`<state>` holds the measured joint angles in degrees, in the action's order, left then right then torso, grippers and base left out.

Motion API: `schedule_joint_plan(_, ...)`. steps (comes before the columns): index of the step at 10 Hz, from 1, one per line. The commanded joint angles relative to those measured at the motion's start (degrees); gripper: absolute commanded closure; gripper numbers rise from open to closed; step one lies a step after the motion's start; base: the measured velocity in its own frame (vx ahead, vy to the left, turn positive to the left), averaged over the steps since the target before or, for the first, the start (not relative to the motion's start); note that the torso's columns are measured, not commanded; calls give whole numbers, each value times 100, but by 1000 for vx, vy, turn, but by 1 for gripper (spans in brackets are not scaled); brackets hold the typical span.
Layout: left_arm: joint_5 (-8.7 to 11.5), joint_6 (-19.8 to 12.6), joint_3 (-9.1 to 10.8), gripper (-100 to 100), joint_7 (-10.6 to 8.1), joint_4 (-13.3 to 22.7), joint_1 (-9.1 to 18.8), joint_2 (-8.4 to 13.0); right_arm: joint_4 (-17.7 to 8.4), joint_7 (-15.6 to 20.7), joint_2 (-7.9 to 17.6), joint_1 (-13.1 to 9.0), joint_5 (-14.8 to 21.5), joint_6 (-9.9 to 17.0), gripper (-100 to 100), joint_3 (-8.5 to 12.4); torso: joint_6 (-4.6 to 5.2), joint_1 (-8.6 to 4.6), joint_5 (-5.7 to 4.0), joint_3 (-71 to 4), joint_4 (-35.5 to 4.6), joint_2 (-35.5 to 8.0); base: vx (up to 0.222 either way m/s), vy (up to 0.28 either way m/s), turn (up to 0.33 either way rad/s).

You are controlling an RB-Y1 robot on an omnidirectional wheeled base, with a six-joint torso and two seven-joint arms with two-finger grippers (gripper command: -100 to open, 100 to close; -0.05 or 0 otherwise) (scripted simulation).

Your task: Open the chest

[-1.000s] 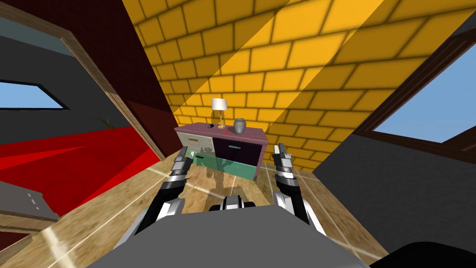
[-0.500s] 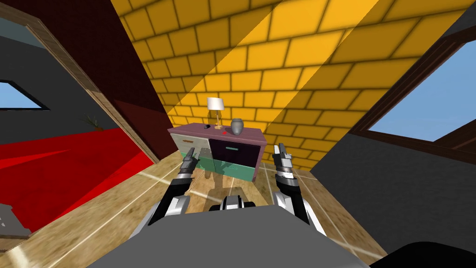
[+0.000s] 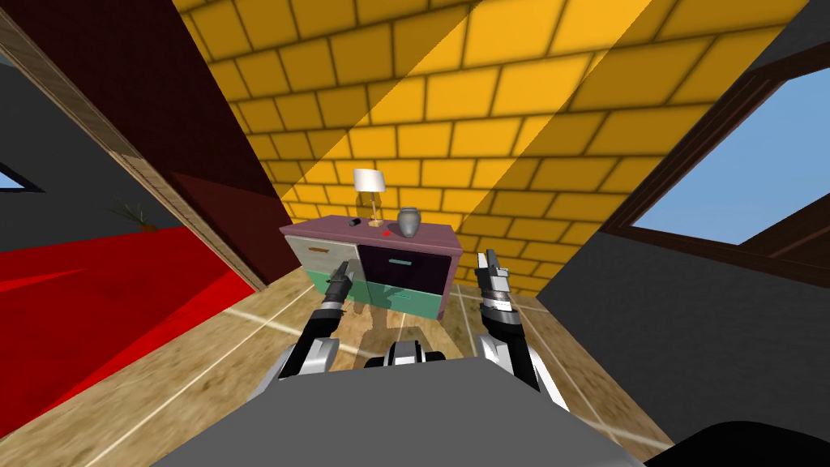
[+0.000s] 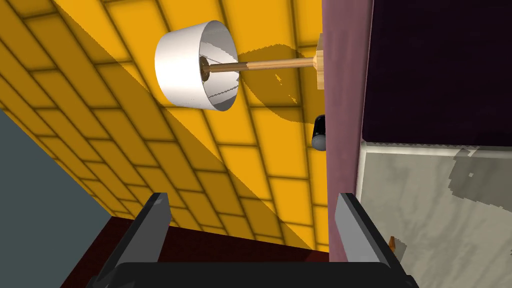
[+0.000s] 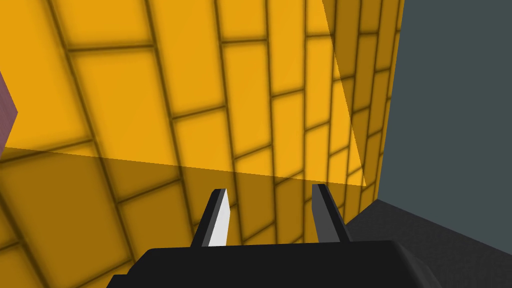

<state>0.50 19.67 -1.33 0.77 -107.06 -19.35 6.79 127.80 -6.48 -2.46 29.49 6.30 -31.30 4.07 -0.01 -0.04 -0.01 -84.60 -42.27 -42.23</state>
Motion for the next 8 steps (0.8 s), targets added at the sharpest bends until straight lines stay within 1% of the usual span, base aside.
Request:
schedule_joint_plan(1, -65, -186, -90, -100, 18, 367, 192, -63, 0, 0, 0, 0, 0, 0, 0, 0, 1, 5, 1, 2, -1, -4, 72, -28, -85)
schedule_joint_plan(8, -208, -577, -291, -100, 49, 1204, 611, 1, 0, 0, 0, 0, 0, 0, 0, 0, 1, 3, 1, 2, -1, -3, 73, -23, -63)
